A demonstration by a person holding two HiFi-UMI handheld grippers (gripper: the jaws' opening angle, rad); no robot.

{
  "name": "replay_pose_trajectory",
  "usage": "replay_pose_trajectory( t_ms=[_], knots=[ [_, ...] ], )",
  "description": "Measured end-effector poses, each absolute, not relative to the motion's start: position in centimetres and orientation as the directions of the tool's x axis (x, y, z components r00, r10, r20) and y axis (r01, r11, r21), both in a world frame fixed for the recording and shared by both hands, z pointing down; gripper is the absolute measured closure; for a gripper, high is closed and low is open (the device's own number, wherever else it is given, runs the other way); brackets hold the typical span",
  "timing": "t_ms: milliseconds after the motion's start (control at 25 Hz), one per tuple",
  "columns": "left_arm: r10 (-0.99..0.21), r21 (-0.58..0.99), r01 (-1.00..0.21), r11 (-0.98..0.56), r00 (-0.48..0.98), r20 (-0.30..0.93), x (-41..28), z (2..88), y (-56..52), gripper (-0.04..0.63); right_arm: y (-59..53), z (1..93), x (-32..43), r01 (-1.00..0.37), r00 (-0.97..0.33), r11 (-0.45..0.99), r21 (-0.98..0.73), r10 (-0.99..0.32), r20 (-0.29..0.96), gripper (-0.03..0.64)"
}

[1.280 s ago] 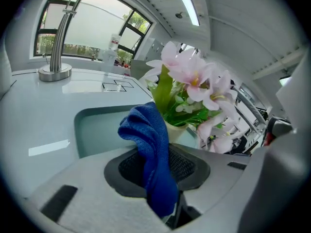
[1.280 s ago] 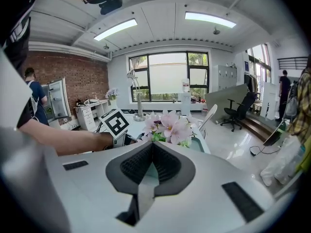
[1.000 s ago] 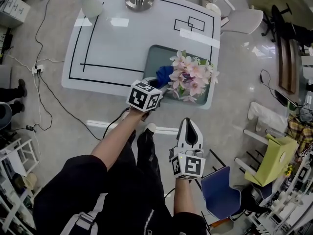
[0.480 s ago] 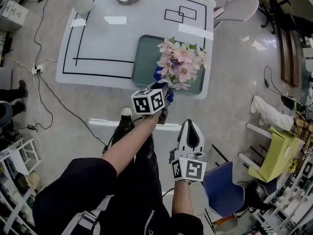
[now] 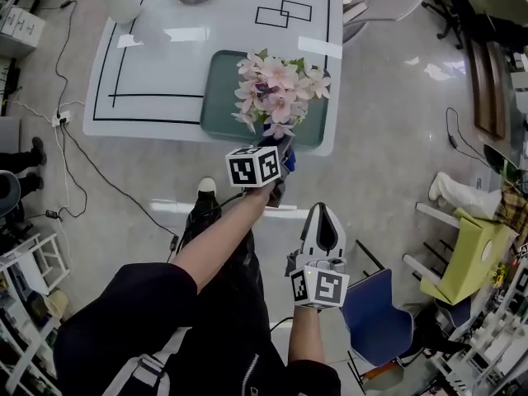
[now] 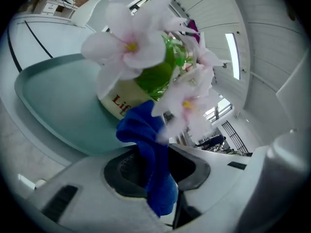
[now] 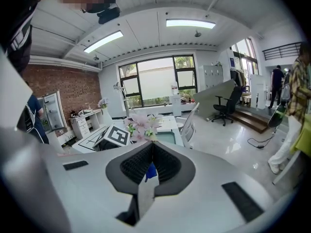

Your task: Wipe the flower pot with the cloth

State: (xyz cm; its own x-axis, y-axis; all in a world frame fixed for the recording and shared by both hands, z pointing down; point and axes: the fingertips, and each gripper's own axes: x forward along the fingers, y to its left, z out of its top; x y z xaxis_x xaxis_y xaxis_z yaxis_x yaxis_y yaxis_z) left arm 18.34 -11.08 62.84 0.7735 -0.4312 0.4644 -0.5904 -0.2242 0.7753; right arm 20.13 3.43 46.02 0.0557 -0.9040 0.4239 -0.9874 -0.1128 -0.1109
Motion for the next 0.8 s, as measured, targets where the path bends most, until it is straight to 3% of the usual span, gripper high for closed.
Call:
replay_pose_trajectory(
  t_ms=[640,800],
  knots=[
    [-0.322,0.725,-0.540,-0.426,0.840,0.436,24.0,58.9,-6.1,0.472,3.3,43.2,27.3,-0.980,0.007,-0.066,-0.185,-0.953,0.304,0.607],
    [-0.367,0.718,-0.549,-0.427,0.831,0.417,24.3,57.4,-7.7,0.472,2.7,42.6,27.9,-0.978,0.005,-0.065,-0.197,-0.957,0.291,0.608]
  ],
)
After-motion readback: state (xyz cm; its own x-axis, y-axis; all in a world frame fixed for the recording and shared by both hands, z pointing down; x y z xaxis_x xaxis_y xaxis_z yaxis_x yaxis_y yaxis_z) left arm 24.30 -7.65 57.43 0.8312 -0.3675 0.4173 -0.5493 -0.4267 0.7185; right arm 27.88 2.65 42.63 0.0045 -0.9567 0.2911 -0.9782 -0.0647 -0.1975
